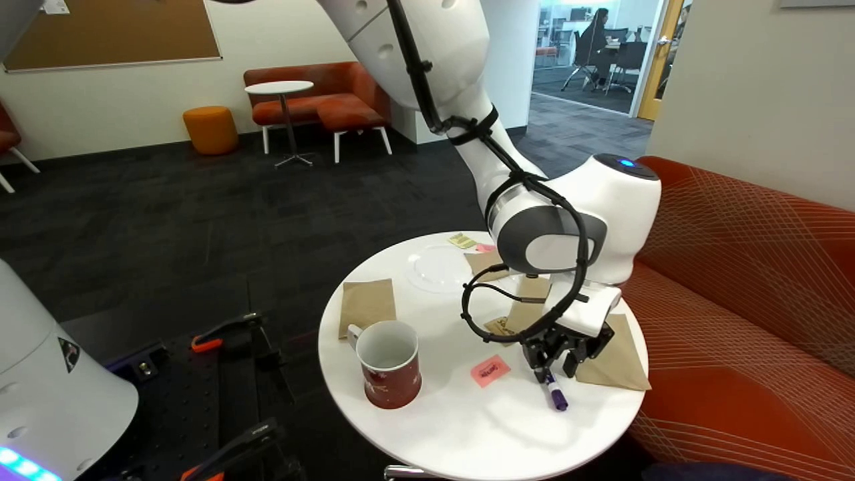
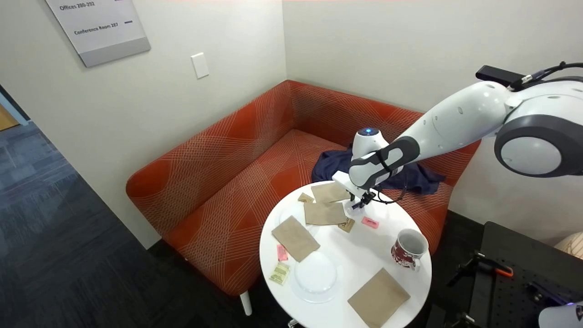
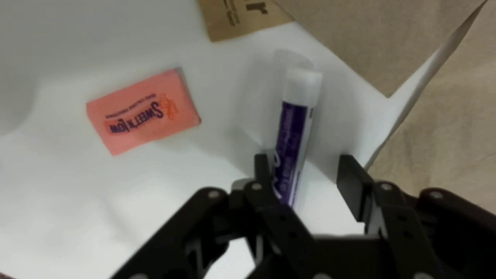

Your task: Put the marker in the red cup

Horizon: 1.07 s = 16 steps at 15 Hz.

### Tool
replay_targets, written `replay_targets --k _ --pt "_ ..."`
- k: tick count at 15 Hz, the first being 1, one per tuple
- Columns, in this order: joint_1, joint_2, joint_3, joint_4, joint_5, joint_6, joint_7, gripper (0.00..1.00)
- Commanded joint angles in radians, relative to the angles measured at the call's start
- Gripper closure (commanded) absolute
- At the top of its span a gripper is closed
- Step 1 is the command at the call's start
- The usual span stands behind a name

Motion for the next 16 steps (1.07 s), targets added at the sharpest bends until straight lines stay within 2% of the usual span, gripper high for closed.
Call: replay_targets --k 1,3,4,6,16 --pt "-0.01 -0.001 0.01 -0.002 0.031 0.002 -0.021 0.81" --pt "-0.007 -0.013 0.009 -0.016 0.031 0.007 -0.022 0.96" --pt "-0.002 -0.028 0.007 -0.033 0.028 0.012 -0.022 1.0" --pt "0.022 -0.053 -0.013 -0.048 0.007 -0.018 -0.006 0.95" --pt "0.195 -0.227 -0.115 -0.187 -0.138 -0.061 0.063 0.95"
